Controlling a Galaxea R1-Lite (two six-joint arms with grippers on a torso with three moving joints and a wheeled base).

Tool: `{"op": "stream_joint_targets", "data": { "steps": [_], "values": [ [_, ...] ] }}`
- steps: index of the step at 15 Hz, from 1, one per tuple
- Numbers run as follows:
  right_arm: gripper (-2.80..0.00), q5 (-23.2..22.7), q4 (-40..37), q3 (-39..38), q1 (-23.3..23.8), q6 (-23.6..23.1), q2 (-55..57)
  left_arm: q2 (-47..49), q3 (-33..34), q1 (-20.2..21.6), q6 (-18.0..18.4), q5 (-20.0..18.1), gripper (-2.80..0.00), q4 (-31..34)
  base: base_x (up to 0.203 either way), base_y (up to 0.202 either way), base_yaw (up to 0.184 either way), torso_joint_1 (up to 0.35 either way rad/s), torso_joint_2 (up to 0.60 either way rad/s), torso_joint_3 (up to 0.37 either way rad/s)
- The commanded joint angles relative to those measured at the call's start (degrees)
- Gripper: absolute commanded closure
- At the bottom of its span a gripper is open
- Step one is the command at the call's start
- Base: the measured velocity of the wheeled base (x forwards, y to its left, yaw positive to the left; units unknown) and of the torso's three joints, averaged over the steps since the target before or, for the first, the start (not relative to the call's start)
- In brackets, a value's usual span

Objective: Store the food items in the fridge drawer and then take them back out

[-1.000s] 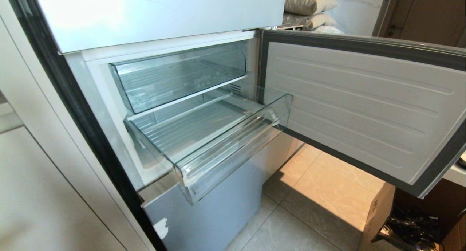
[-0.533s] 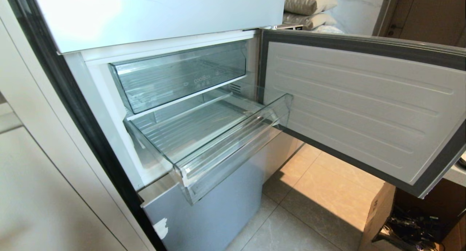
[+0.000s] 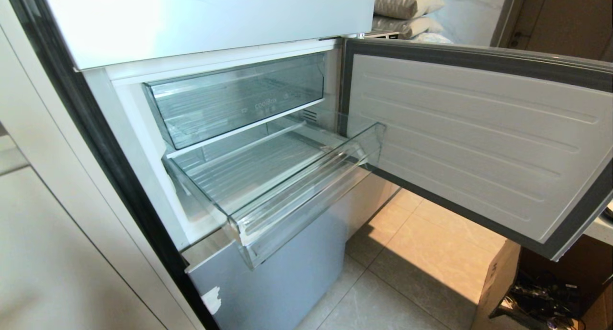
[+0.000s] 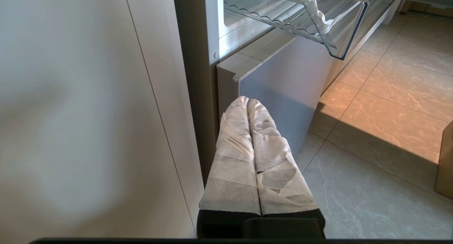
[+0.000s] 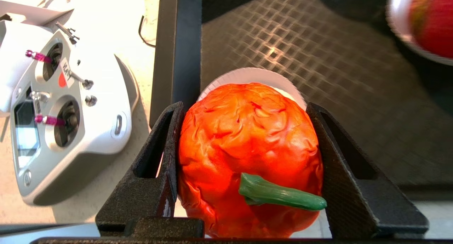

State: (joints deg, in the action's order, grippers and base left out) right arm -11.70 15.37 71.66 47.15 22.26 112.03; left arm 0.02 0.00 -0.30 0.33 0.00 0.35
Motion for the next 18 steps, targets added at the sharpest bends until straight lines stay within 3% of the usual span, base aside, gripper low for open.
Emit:
{"op": "stream_joint_targets", "data": {
  "steps": [1, 16, 17, 18],
  "values": [
    [0.0, -0.16, 0.1, 1.63, -0.9, 0.38, 2.04, -0.02, 0.0, 0.04, 0.02, 0.0, 0.0, 0.0, 0.0, 0.0, 0.0, 0.0, 0.0, 0.0],
    [0.0, -0.07, 0.19, 5.42, -3.64, -0.11, 7.77, -0.02, 0.0, -0.04, 0.02, 0.0, 0.0, 0.0, 0.0, 0.0, 0.0, 0.0, 0.0, 0.0],
    [-2.8, 0.0, 0.19, 5.5, -3.63, -0.03, 7.69, -0.02, 0.0, 0.04, 0.02, 0.0, 0.0, 0.0, 0.0, 0.0, 0.0, 0.0, 0.0, 0.0],
    [-2.8, 0.01, 0.16, 5.5, -3.56, 0.07, 7.56, -0.02, 0.0, 0.04, 0.02, 0.0, 0.0, 0.0, 0.0, 0.0, 0.0, 0.0, 0.0, 0.0]
  ]
}}
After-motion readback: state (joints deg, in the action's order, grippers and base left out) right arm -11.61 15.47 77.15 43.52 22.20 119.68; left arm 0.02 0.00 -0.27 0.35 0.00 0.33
